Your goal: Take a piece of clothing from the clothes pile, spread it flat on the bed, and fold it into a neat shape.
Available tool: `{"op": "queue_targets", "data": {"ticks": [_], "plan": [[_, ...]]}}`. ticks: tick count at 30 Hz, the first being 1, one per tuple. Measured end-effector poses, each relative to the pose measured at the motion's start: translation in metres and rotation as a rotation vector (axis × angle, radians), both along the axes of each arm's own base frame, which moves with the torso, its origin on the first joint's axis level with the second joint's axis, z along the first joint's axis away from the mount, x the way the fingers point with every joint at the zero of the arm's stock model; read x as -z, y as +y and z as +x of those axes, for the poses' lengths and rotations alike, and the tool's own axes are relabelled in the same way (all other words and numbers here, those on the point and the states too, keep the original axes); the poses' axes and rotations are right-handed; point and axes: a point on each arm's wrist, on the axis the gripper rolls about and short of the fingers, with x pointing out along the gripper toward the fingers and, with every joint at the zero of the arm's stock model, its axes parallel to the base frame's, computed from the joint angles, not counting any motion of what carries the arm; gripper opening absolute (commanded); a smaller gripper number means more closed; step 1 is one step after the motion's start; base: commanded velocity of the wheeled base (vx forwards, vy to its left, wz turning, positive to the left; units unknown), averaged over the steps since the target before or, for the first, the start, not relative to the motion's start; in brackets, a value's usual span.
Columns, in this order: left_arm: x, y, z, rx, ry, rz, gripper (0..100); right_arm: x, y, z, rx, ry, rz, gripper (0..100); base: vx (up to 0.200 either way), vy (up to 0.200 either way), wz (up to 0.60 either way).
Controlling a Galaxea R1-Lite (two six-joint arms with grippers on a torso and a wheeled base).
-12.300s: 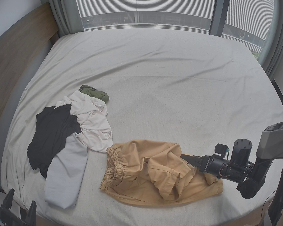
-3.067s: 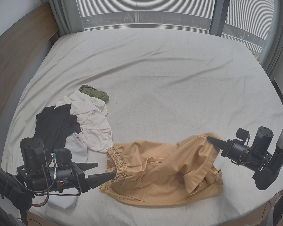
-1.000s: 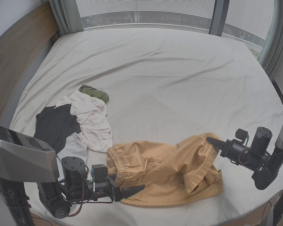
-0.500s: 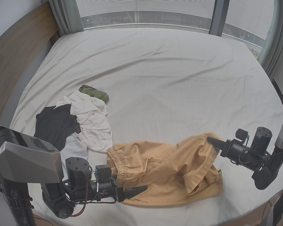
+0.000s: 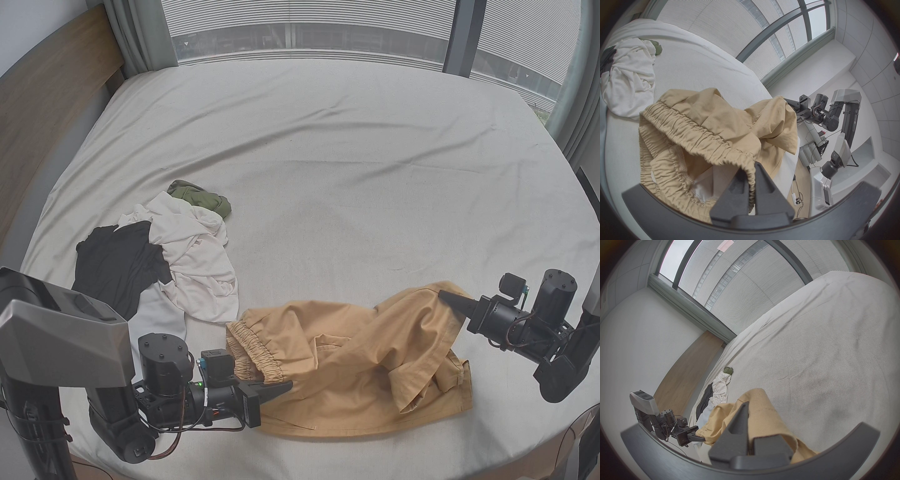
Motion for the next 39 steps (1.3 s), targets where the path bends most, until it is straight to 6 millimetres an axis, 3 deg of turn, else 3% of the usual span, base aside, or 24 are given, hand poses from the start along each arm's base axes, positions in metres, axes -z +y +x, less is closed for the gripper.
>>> {"op": "queue_targets", "data": {"ticks": [8,19,39], "plan": [[-0.010,0.001,0.000,-0.004,-0.030,-0.019,0,0.000,-0.001,0.001,0.005,-0.002,0.001,0,0.000,0.000,0.00],[-0.046,0.009,0.020,-0.064,-0.172,-0.105,0,-0.004,-0.005,0.003,0.006,-0.019,0.008,0,0.000,0.000,0.00],[-0.074,0.025,0.027,-0.123,-0.267,-0.152,0,-0.023,-0.007,-0.002,-0.022,-0.077,0.040,0,0.000,0.000,0.00]]}}
